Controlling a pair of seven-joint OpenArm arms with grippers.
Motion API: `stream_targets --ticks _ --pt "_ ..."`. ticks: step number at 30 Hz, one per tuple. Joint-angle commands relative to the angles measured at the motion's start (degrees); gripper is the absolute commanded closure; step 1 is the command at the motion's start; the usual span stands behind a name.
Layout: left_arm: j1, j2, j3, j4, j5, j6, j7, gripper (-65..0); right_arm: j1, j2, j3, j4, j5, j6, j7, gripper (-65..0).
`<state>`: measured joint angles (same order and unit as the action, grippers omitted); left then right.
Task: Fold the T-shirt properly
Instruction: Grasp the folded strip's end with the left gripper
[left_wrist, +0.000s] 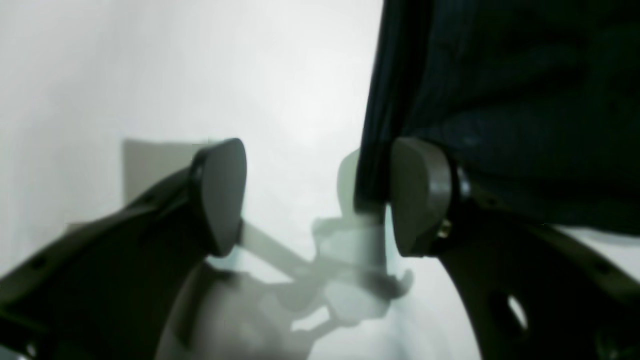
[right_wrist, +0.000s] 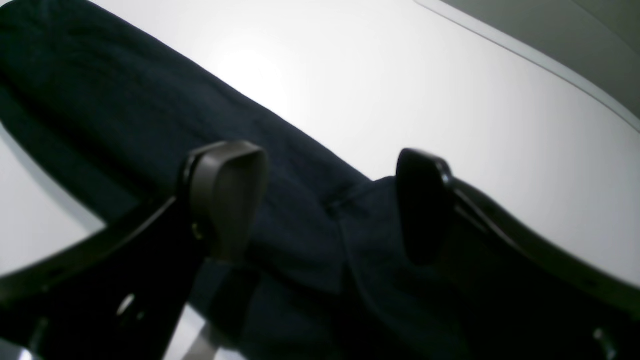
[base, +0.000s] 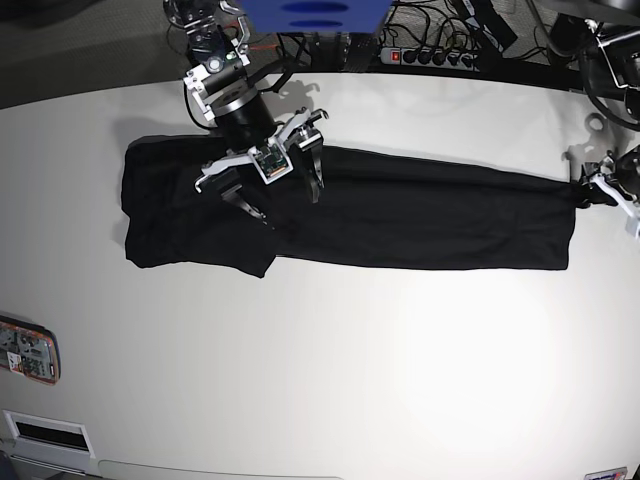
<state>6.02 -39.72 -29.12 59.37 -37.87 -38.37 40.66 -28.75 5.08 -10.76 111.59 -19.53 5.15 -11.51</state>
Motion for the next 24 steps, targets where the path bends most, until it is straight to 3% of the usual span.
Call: stream_targets --ticks 1,13,15,19,22,24 --pt "-0.4 -0.6 1.4 0.5 -0.5 -0.3 1.0 -42.1 0.1 0.0 0.0 1.1 0.3 -0.3 1.7 -42.2" --pt "-2.8 6.2 9.7 0.5 -0.4 -0.3 1.1 -39.6 0.0 0.0 0.1 1.1 0.3 -0.3 1.7 -42.2" --pt "-2.8 6.2 11.3 0.5 -0.4 -0.3 1.1 -30.6 0.0 0.0 0.1 1.1 0.3 -0.3 1.7 -42.2" --pt "-3.2 5.7 11.1 0.5 -0.2 0.1 1.0 -2.0 0.0 0.0 0.1 1.1 0.3 -0.3 1.7 -42.2" --pt "-4.8 5.4 11.0 0.5 -0.1 1.2 -0.5 0.0 0.0 0.0 0.1 1.1 0.3 -0.3 1.7 -42.2" --pt "-5.6 4.2 11.0 0.2 -0.1 4.7 -2.6 0.0 0.0 0.0 0.1 1.1 0.3 -0.3 1.7 -42.2"
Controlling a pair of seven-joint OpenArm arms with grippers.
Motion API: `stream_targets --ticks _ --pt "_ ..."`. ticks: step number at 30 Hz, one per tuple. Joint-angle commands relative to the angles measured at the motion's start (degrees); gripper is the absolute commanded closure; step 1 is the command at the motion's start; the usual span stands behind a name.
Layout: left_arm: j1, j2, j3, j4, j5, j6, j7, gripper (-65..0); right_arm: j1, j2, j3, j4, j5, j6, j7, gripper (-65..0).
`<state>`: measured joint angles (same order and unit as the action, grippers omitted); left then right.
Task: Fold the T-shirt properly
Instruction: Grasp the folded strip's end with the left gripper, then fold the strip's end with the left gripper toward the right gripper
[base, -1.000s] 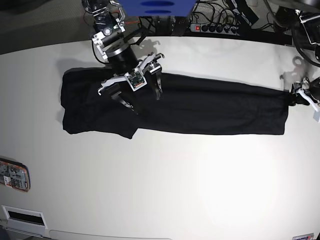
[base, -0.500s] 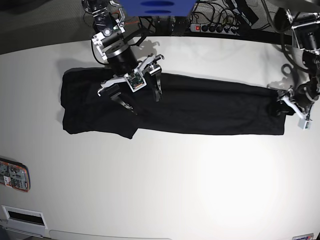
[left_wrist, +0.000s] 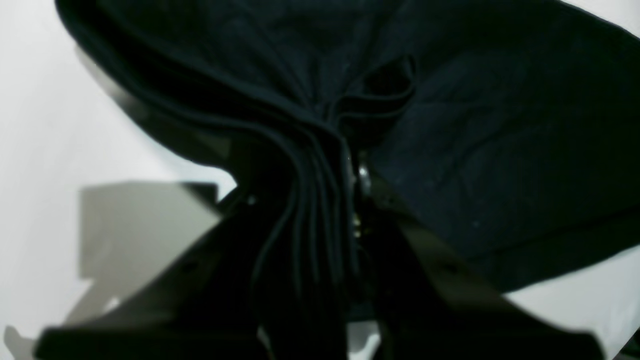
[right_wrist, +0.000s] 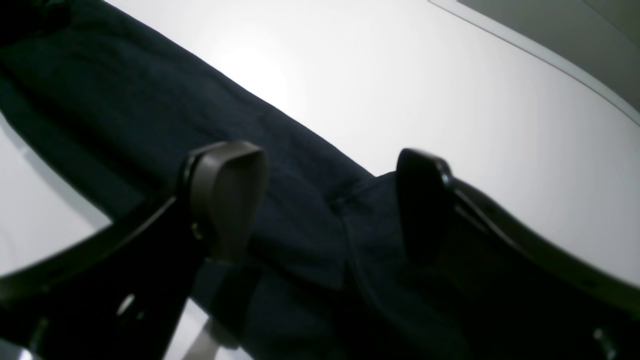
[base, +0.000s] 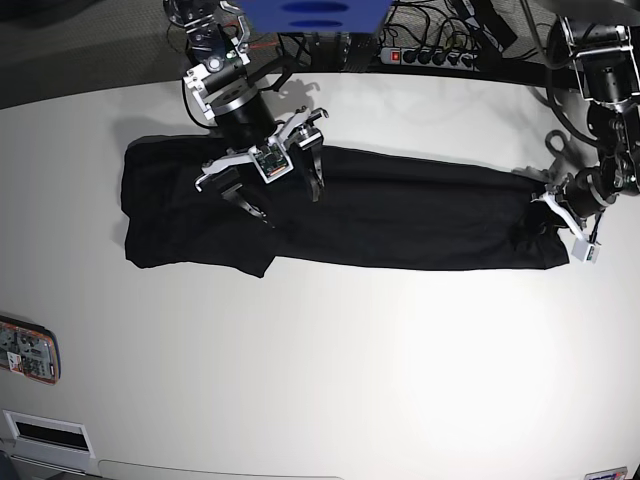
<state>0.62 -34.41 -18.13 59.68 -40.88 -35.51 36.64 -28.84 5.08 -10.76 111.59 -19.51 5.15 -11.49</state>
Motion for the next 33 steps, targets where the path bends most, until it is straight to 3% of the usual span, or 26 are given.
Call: stream_targets --ticks 1,5,12,15,18,24,28,33 --pt "-0.5 -1.7 0.0 -0.1 2.9 4.7 0.3 0.0 0.0 0.0 0.1 1.1 0.3 -0.3 1.7 -42.2" --pt "-0.7 -4.7 0.0 -0.2 3.0 10.5 -3.2 0.0 0.0 0.0 0.1 1.1 0.3 -0.3 1.6 -42.2" --pt "-0.7 -7.3 0.2 2.0 2.5 11.4 -3.2 0.0 0.0 0.0 0.1 1.1 0.3 -0.3 1.3 -42.2" --pt "0.6 -3.8 0.1 10.3 2.9 11.5 -0.8 0.0 0.0 0.0 0.1 1.1 0.3 -0.3 1.2 -42.2" --pt "3.1 -0.8 0.1 22.6 2.6 11.5 6.6 0.0 0.0 0.0 0.2 1.1 0.3 -0.3 1.2 -42.2" --pt "5.3 9.6 0.5 44.9 3.1 11.5 20.3 0.0 0.0 0.0 1.1 1.1 0.3 -0.3 1.2 -42.2" --pt "4.9 14.5 2.4 48.0 3.2 11.5 23.3 0.0 0.0 0.0 1.8 1.1 0.3 -0.3 1.2 -42.2" --pt "4.6 15.1 10.0 47.1 7.3 11.5 23.2 0.0 0.0 0.0 2.3 1.1 0.3 -0.3 1.2 -42.2"
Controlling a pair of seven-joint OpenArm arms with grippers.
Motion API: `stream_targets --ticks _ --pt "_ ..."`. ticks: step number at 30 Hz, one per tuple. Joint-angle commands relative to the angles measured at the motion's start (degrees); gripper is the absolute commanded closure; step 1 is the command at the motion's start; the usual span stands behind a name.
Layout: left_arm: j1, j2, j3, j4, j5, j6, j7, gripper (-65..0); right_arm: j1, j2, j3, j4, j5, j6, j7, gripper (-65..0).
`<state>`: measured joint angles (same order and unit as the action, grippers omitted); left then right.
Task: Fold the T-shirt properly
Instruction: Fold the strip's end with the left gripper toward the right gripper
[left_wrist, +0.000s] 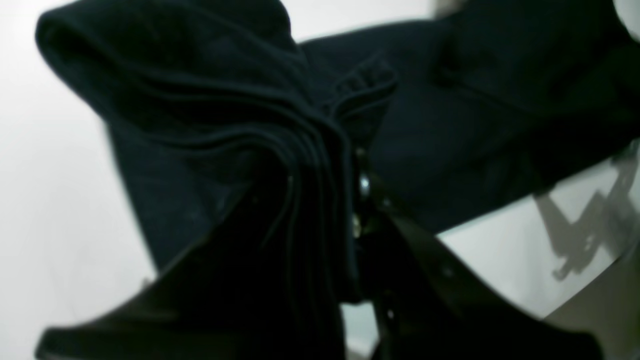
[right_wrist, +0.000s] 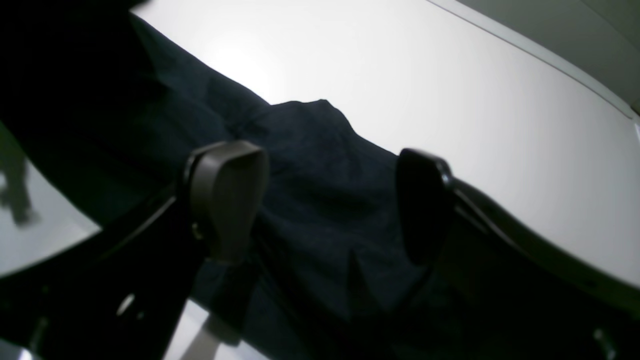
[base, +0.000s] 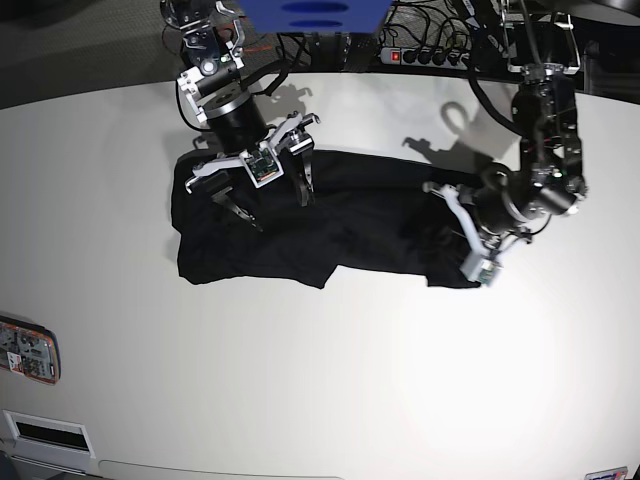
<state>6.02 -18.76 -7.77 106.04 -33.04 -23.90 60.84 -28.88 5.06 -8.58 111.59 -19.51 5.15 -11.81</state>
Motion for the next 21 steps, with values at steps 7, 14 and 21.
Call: stream_targets --ticks 7,14,21 --pt "-0.9 1.6 2.9 -3.8 3.4 -0.1 -6.6 0.0 0.0 0.0 0.4 1.2 0.3 -0.3 1.6 -42.2" --pt "-0.9 1.9 4.9 -5.0 3.2 -0.1 -7.0 -40.2 0.0 0.0 1.2 1.2 0.3 -0.3 1.6 -42.2" --pt "-2.1 2.3 14.0 -5.0 3.5 -0.1 -7.2 -45.6 0.0 0.0 3.7 1.1 0.7 -0.3 1.4 -42.2"
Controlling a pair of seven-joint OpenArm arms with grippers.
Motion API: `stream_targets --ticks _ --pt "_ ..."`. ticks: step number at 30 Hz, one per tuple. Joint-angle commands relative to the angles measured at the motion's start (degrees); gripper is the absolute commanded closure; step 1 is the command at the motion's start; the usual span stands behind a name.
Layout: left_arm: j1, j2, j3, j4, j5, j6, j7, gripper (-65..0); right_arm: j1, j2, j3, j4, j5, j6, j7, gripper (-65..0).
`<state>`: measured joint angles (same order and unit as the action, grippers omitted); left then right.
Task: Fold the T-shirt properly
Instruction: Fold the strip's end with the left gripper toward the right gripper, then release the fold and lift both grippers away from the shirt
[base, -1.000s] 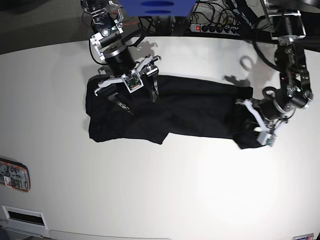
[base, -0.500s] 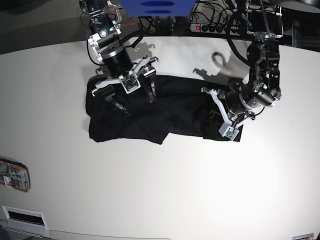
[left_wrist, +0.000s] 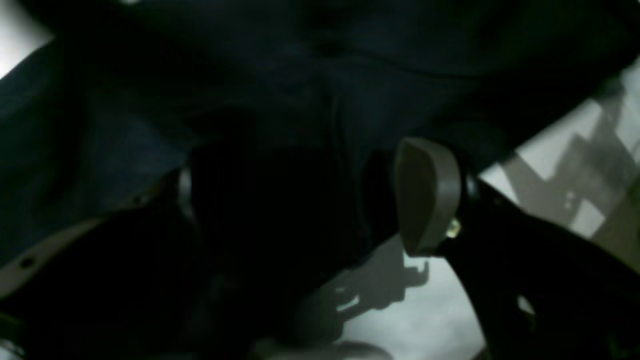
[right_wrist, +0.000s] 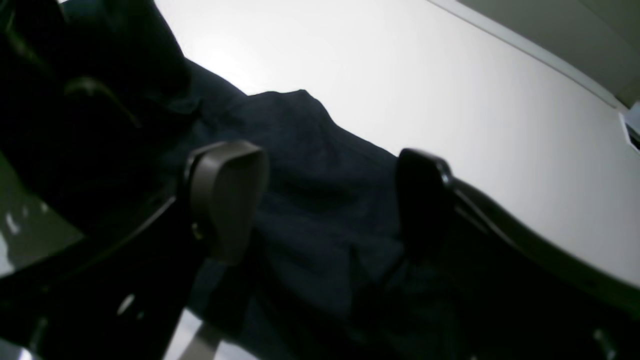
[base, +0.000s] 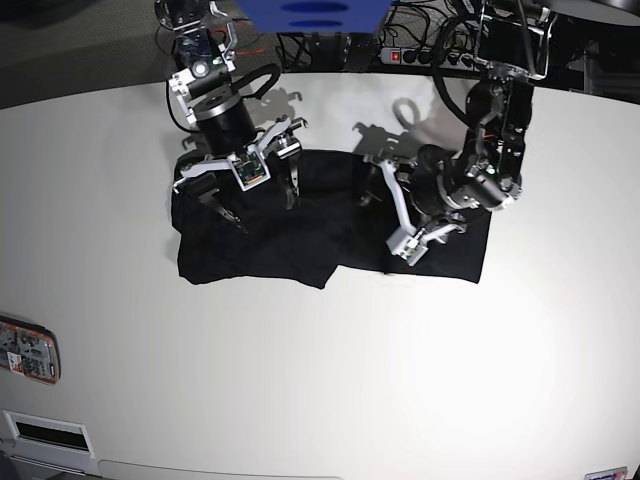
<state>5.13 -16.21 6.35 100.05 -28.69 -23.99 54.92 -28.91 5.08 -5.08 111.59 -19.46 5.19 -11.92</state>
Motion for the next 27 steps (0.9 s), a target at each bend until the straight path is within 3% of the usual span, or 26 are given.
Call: stream_targets --ticks 1,9,12,15,20,24,27 --pt "-1.9 -0.3 1.1 1.0 -0.7 -0.1 -1.2 -45.6 0.0 0.0 0.8 1.1 0.7 -0.3 0.9 -42.2" --pt "-3.5 -0.3 2.9 3.6 -0.9 -0.1 -1.2 -45.6 0.5 0.0 9.7 1.1 3.2 -0.3 -1.0 -42.2" --pt "-2.5 -1.4 2.5 8.4 -0.8 -0.1 -1.2 -45.6 1.7 -0.1 19.1 1.0 15.2 -0.3 -2.2 -42.2" --pt "-0.9 -2.7 -0.8 14.0 -0.6 -0.1 -2.4 -45.6 4.7 -0.1 28.7 0.9 27.6 -0.3 -9.2 -42.2" --pt "4.2 -4.1 -7.6 18.1 5.2 -0.1 -16.6 -45.6 10.7 -0.2 40.9 0.8 39.7 -0.3 -23.7 -42.2" --pt "9.1 -4.0 -10.7 18.1 14.4 -0.1 -33.2 -45.6 13.8 -0.1 42.1 0.0 50.0 0.0 -35.2 -42.2" --pt "12.3 -4.0 -11.9 18.1 21.2 -0.1 -43.1 -45.6 17.3 0.1 42.2 -1.0 59.4 0.0 -40.8 -42.2"
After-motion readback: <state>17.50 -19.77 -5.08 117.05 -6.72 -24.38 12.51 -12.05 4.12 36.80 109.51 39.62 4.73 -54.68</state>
